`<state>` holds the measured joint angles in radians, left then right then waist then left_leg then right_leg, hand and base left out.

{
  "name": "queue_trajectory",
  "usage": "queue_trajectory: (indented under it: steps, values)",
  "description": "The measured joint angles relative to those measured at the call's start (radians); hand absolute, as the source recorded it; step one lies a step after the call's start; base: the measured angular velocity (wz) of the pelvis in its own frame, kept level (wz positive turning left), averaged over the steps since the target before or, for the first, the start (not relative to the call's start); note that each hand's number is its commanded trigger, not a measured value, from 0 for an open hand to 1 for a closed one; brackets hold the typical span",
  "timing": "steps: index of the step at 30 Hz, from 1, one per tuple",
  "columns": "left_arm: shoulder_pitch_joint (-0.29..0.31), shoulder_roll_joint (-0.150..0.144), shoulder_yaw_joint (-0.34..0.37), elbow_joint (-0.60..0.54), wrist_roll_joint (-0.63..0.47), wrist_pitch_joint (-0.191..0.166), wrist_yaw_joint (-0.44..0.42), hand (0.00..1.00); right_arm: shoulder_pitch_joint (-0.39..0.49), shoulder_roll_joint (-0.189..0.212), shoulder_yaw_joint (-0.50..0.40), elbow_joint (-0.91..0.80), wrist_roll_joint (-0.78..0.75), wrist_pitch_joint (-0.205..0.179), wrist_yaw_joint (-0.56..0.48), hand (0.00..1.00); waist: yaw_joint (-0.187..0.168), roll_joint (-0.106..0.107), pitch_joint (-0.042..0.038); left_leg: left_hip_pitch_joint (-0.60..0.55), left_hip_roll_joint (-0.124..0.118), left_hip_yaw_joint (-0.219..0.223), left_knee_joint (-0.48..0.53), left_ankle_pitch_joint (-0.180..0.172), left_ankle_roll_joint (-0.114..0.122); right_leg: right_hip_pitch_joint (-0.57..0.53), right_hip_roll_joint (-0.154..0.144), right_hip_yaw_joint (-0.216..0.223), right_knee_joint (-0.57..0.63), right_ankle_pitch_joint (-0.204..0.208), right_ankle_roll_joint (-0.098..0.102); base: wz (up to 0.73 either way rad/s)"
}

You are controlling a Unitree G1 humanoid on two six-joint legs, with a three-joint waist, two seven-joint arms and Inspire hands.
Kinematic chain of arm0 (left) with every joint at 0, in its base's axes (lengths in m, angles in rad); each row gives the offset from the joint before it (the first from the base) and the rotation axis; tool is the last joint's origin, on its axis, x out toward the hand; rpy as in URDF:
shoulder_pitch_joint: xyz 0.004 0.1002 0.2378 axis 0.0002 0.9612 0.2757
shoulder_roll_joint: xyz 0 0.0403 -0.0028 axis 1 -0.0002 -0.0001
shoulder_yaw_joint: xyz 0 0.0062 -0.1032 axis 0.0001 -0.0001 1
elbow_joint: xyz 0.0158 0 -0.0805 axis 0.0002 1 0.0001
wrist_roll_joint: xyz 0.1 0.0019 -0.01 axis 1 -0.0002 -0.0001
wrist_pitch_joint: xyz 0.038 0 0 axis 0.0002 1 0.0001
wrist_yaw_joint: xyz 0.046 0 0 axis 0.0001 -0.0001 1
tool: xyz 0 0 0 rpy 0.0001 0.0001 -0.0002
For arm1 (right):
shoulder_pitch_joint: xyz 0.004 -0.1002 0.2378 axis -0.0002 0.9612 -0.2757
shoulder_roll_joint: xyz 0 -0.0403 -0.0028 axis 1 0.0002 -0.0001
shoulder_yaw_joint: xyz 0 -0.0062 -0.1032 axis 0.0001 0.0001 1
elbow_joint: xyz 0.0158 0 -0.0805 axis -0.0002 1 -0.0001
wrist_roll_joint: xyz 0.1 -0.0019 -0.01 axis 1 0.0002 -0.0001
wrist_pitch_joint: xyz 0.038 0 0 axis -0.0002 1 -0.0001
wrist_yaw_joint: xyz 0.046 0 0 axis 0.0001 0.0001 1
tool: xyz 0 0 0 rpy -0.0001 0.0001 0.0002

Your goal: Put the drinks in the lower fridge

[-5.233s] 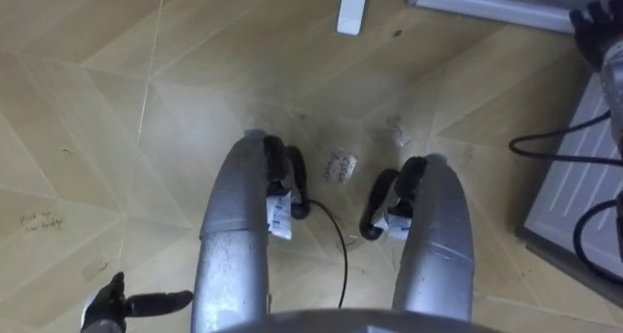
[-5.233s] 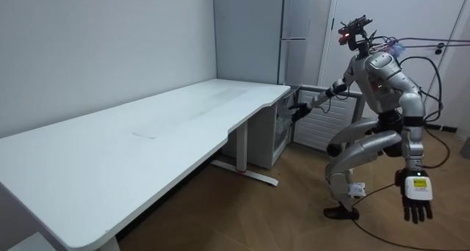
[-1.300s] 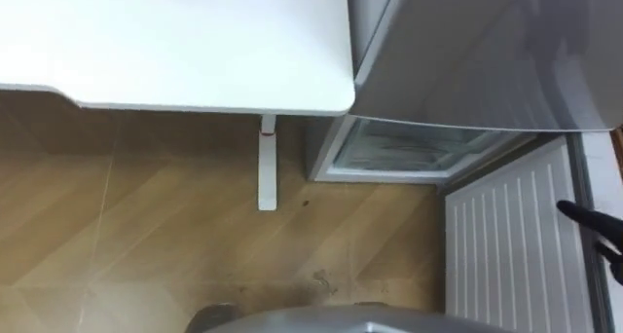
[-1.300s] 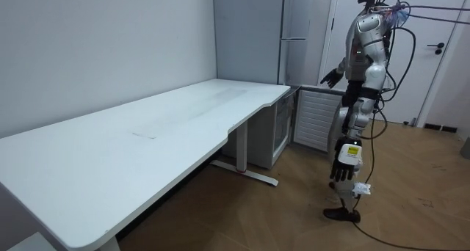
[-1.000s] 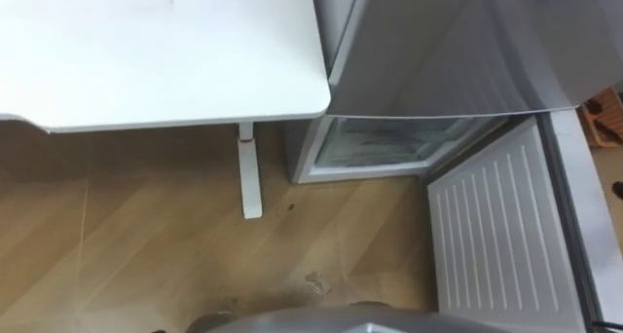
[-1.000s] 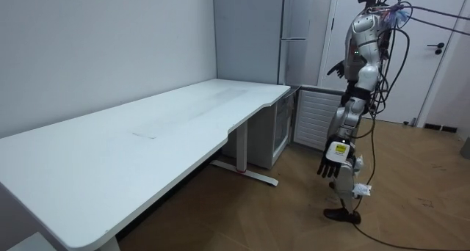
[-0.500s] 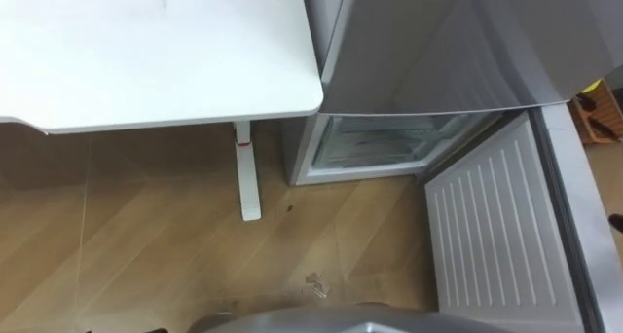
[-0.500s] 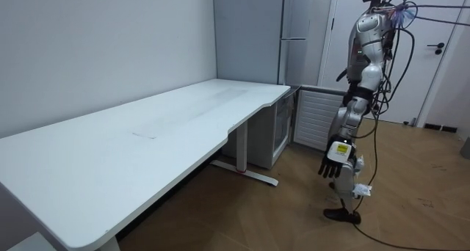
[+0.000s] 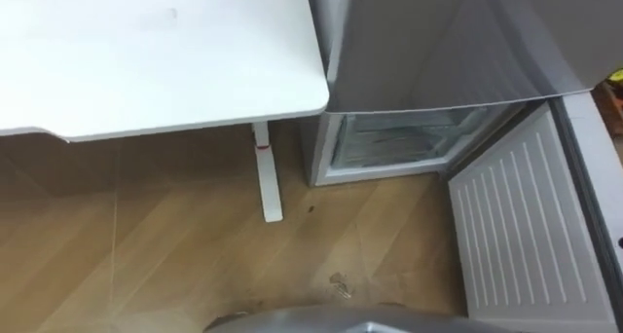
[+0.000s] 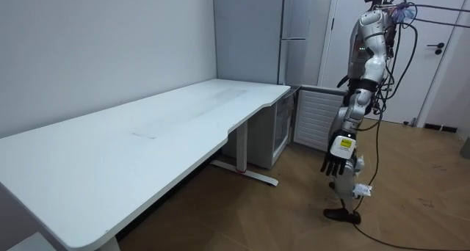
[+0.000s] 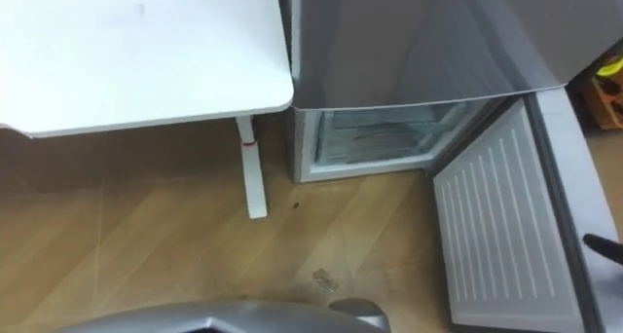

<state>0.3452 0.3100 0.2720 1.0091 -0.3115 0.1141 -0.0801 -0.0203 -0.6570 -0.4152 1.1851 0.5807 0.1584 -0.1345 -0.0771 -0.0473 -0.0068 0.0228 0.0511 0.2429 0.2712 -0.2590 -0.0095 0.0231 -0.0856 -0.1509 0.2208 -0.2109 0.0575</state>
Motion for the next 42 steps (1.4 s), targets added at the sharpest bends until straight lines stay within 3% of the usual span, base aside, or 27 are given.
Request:
queue_trajectory:
  steps: [9,14,17,20,22,24,26,28,29,31,35,37,39,42]
  values:
    - [-0.001,0.003,-0.002,0.002,0.055,0.008,-0.046,0.00,0.002,0.009,0.008,0.023,0.020,-0.005,0.085,0.00,0.021,-0.010,0.0096,-0.001,0.010,0.008,-0.001,0.002,-0.003,-0.003,0.009,-0.003,-0.004,0.005,-0.008,-0.02]
    - [-0.014,0.005,-0.026,0.003,0.087,0.009,-0.059,0.00,0.013,0.018,0.128,-0.037,0.043,-0.018,0.207,0.00,0.034,-0.003,0.0111,0.000,0.021,0.027,0.003,0.004,-0.006,-0.003,0.016,0.004,-0.004,0.013,-0.016,-0.11]
    - [-0.043,0.007,-0.094,0.013,0.077,0.009,-0.060,0.00,0.093,0.080,0.215,-0.196,0.051,-0.053,0.255,0.00,0.060,-0.008,0.0116,0.007,0.032,0.038,0.004,0.006,-0.010,-0.003,0.027,0.008,-0.013,0.020,-0.024,-0.15]
    - [-0.066,0.001,-0.186,0.012,0.066,0.009,-0.064,0.00,0.233,0.154,0.285,-0.469,0.106,-0.085,0.281,0.00,0.093,-0.008,0.0117,0.003,0.051,0.059,-0.001,0.012,-0.021,-0.005,0.043,-0.001,-0.021,0.038,-0.036,-0.25]
    - [-0.089,-0.008,-0.242,0.028,0.042,0.009,-0.063,0.00,0.324,0.252,0.323,-0.668,0.164,-0.103,0.290,0.00,0.120,-0.005,0.0108,0.006,0.070,0.069,-0.003,0.011,-0.037,-0.006,0.058,-0.013,-0.019,0.045,-0.046,-0.22]
    - [-0.103,-0.010,-0.272,0.041,0.038,0.008,-0.058,0.00,0.345,0.318,0.376,-0.786,0.236,-0.113,0.291,0.00,0.154,0.007,0.0116,0.004,0.085,0.083,-0.001,0.012,-0.048,-0.015,0.070,-0.020,-0.020,0.051,-0.057,-0.23]
    - [-0.107,-0.021,-0.288,0.045,0.037,0.010,-0.055,0.00,0.350,0.339,0.495,-0.878,0.288,-0.118,0.380,0.00,0.166,0.021,0.0101,-0.003,0.092,0.080,-0.004,0.019,-0.058,-0.021,0.073,-0.041,-0.019,0.052,-0.060,0.05]
    - [-0.114,-0.050,-0.298,0.051,0.024,0.020,-0.045,0.00,0.297,0.372,0.700,-0.935,0.345,-0.101,0.529,0.00,0.206,0.036,0.0059,-0.002,0.093,0.074,-0.012,0.028,-0.068,-0.020,0.074,-0.056,-0.019,0.048,-0.067,0.14]
    - [-0.114,-0.058,-0.300,0.050,0.013,0.021,-0.043,0.00,0.277,0.387,0.742,-0.939,0.357,-0.089,0.557,0.00,0.211,0.038,0.0057,-0.003,0.092,0.069,-0.012,0.030,-0.069,-0.019,0.073,-0.061,-0.019,0.046,-0.070,0.27]
    - [-0.111,-0.080,-0.314,0.052,-0.011,0.033,-0.041,0.00,0.213,0.408,0.847,-0.977,0.357,-0.018,0.655,0.00,0.235,0.047,0.0022,-0.018,0.078,0.030,0.001,0.036,-0.063,-0.018,0.061,-0.091,-0.017,0.038,-0.072,0.47]
    - [-0.110,-0.079,-0.311,0.073,-0.015,0.043,-0.025,0.00,0.173,0.396,0.851,-1.027,0.370,0.035,0.732,0.00,0.252,0.038,0.0033,-0.002,0.065,0.003,-0.008,0.040,-0.058,0.009,0.051,-0.105,-0.018,0.034,-0.066,0.26]
    - [-0.098,-0.063,-0.305,0.077,-0.034,0.050,-0.009,0.00,0.168,0.387,0.844,-1.037,0.395,0.064,0.754,0.00,0.252,0.018,0.0091,0.011,0.061,-0.002,-0.014,0.041,-0.058,0.027,0.047,-0.111,-0.018,0.033,-0.065,0.09]
    - [-0.099,-0.055,-0.306,0.078,-0.034,0.056,0.005,0.00,0.165,0.380,0.843,-1.046,0.404,0.082,0.763,0.00,0.251,0.007,0.0059,0.016,0.057,-0.002,-0.016,0.040,-0.057,0.032,0.044,-0.110,-0.017,0.032,-0.062,0.00]
    - [-0.104,-0.056,-0.312,0.078,-0.034,0.064,0.024,0.00,0.160,0.372,0.841,-1.047,0.427,0.096,0.780,0.00,0.249,0.005,0.0072,0.013,0.053,-0.001,-0.016,0.039,-0.055,0.033,0.039,-0.117,-0.017,0.035,-0.058,0.00]
